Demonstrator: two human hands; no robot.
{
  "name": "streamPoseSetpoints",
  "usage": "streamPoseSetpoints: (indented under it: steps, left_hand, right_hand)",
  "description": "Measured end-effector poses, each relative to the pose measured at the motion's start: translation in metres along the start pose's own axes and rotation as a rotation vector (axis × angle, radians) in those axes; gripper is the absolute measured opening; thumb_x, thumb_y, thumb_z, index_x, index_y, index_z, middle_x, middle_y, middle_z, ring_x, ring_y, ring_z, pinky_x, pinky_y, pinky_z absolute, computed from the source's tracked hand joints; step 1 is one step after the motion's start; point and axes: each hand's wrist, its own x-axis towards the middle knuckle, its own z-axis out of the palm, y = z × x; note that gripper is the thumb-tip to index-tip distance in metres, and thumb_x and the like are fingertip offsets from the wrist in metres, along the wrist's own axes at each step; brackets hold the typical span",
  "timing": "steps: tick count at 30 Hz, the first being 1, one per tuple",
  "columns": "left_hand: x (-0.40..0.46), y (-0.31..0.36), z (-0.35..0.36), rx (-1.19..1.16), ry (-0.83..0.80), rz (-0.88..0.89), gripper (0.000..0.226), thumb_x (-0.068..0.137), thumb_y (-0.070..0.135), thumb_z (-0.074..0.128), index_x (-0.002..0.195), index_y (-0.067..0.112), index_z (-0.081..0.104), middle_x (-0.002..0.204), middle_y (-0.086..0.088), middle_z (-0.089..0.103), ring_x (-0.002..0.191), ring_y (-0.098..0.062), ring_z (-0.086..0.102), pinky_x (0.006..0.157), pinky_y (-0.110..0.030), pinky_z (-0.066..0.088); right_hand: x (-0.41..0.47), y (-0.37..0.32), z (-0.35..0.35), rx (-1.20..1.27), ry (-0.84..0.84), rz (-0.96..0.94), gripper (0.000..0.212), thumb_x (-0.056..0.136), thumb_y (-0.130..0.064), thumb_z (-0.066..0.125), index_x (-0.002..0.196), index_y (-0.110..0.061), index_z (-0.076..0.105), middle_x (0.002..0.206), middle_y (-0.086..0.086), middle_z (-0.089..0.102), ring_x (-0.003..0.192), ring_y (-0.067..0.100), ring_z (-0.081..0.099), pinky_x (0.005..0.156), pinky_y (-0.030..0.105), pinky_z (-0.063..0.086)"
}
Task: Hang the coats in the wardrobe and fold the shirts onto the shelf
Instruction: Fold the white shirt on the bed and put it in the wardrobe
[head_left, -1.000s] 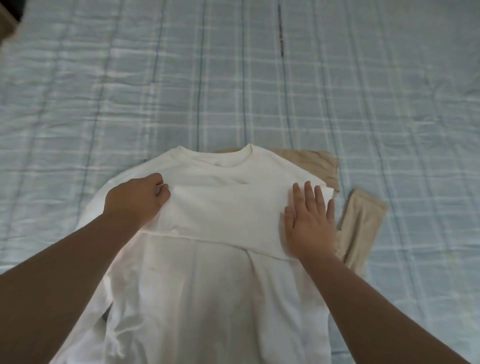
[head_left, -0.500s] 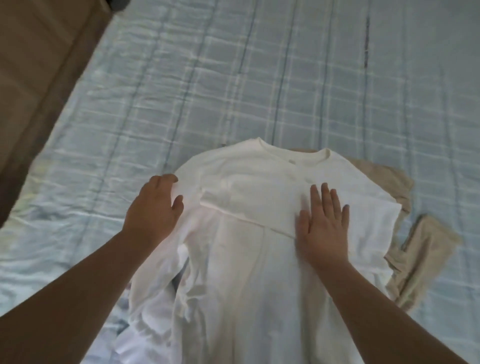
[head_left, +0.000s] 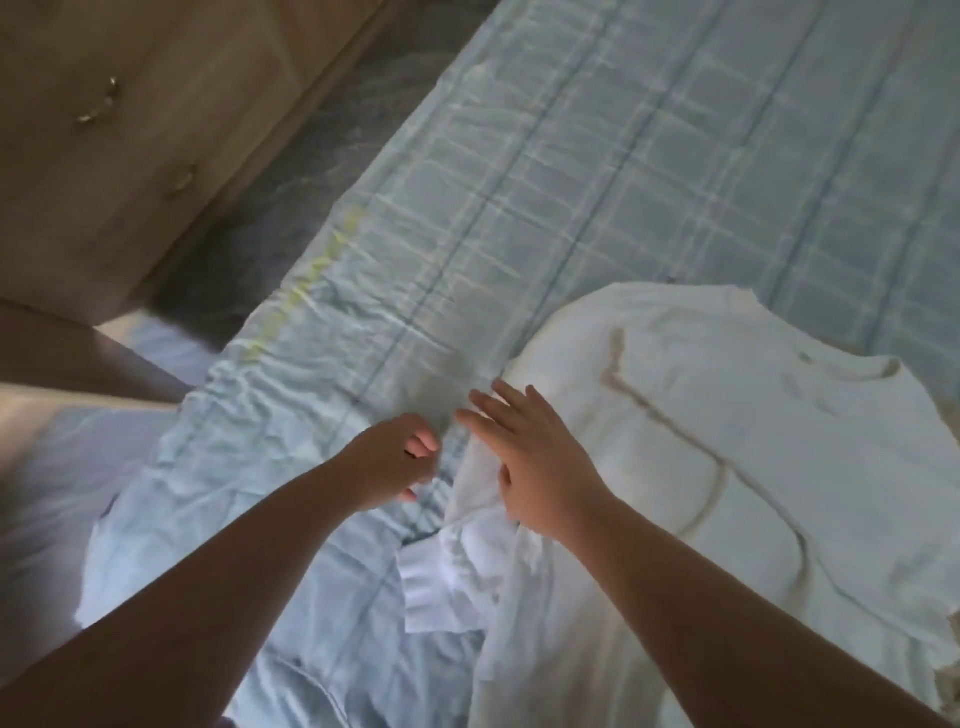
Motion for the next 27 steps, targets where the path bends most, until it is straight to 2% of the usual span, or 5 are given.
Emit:
streamPoseSetpoints:
  steps: [3, 6, 13, 19, 27]
  left_hand:
    - [-0.015, -0.013, 0.001, 0.064, -0.141, 0.023, 0.008, 0.091, 0.008, 0.059, 0.098, 0.011, 0.059, 0.088, -0.009, 0.068, 0.076, -0.021, 0.071, 0.067, -0.037, 0.060]
    - [-0.027, -0.023, 0.005, 0.530, -0.209, 0.138, 0.020, 0.087, 0.017, 0.062, 0.107, 0.017, 0.060, 0.103, -0.002, 0.068, 0.097, -0.021, 0.066, 0.080, -0.029, 0.051]
    - [-0.044, -0.032, 0.045, 0.934, -0.023, 0.164, 0.025, 0.092, 0.029, 0.058, 0.115, 0.023, 0.052, 0.115, 0.002, 0.062, 0.108, -0.023, 0.062, 0.086, -0.036, 0.049]
    - [-0.025, -0.015, -0.021, 0.371, 0.069, 0.114, 0.009, 0.080, 0.032, 0.065, 0.084, 0.025, 0.061, 0.092, 0.004, 0.059, 0.090, -0.020, 0.059, 0.064, -0.023, 0.040]
    - [-0.055, -0.009, -0.149, -0.260, 0.715, 0.188, 0.019, 0.066, 0.034, 0.072, 0.083, 0.027, 0.067, 0.078, -0.001, 0.066, 0.074, -0.022, 0.061, 0.069, -0.033, 0.050]
  right_hand:
    - [0.005, -0.004, 0.006, -0.088, -0.111, -0.040, 0.068, 0.060, -0.006, 0.060, 0.122, -0.032, 0.061, 0.126, -0.005, 0.059, 0.131, 0.023, 0.046, 0.115, 0.057, 0.024]
    - [0.009, -0.002, 0.002, -0.136, -0.050, 0.015, 0.034, 0.058, -0.014, 0.060, 0.087, -0.029, 0.067, 0.092, -0.004, 0.057, 0.100, 0.029, 0.057, 0.109, 0.058, 0.033]
    - [0.011, -0.004, -0.012, -0.042, 0.064, 0.037, 0.032, 0.065, -0.018, 0.037, 0.079, -0.024, 0.065, 0.094, -0.007, 0.061, 0.102, 0.021, 0.056, 0.112, 0.045, 0.032]
    - [0.023, -0.006, -0.018, 0.060, 0.234, 0.075, 0.032, 0.075, -0.014, 0.043, 0.089, -0.020, 0.071, 0.096, -0.005, 0.070, 0.098, 0.019, 0.063, 0.111, 0.049, 0.036]
    - [0.068, -0.024, -0.027, 0.091, 0.382, 0.099, 0.037, 0.089, -0.015, 0.043, 0.120, -0.010, 0.064, 0.122, 0.007, 0.066, 0.111, 0.027, 0.060, 0.098, 0.044, 0.045]
